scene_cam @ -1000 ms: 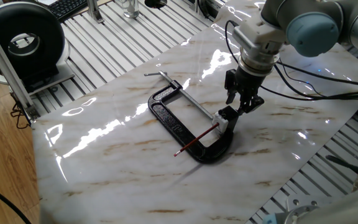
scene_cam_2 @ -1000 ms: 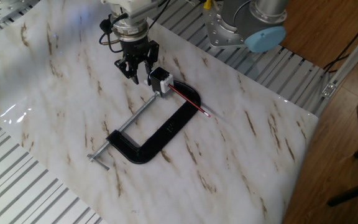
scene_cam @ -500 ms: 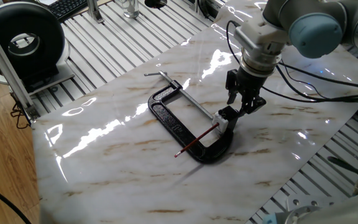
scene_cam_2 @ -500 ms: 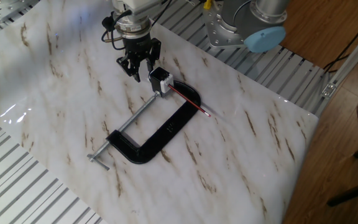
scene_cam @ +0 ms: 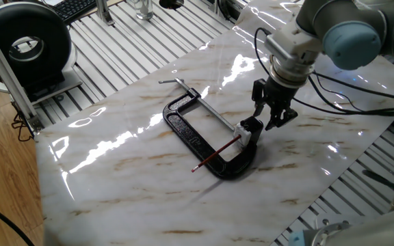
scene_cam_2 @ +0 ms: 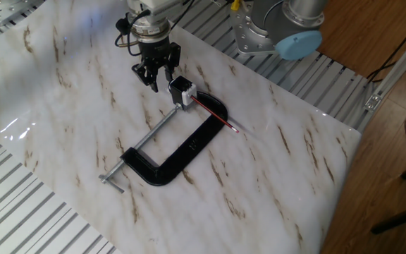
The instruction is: Sharpen the pencil with a pencil sharpener
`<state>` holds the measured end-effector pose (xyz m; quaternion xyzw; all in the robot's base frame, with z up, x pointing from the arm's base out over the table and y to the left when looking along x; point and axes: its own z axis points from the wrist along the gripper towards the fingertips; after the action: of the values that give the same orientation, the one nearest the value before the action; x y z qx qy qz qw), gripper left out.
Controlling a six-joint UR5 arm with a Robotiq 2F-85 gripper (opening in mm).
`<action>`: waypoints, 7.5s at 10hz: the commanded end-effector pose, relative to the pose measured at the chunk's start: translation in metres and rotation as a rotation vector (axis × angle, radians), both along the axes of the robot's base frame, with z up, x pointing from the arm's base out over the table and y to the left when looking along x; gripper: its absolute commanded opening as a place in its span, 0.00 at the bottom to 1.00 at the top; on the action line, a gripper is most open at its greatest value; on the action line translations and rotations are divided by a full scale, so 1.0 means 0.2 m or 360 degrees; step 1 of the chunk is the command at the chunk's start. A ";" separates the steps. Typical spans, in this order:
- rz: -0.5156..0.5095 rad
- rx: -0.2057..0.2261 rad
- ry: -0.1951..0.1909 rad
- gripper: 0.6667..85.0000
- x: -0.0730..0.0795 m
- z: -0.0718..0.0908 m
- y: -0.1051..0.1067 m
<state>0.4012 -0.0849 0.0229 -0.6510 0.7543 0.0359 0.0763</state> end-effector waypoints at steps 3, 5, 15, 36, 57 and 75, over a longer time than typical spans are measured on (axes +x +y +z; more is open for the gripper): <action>-0.0010 0.0017 -0.0028 0.58 -0.02 -0.03 0.02; -0.0030 0.0007 -0.0029 0.58 -0.04 -0.03 0.03; -0.0073 0.0016 -0.0067 0.58 -0.13 -0.08 0.05; -0.0231 0.0056 -0.0085 0.01 -0.12 -0.04 0.07; -0.0277 0.0051 -0.0071 0.00 -0.14 0.03 0.07; -0.0059 0.0109 -0.0036 0.00 -0.21 0.08 0.08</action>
<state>0.3606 -0.0703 0.0331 -0.6364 0.7622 0.0464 0.1091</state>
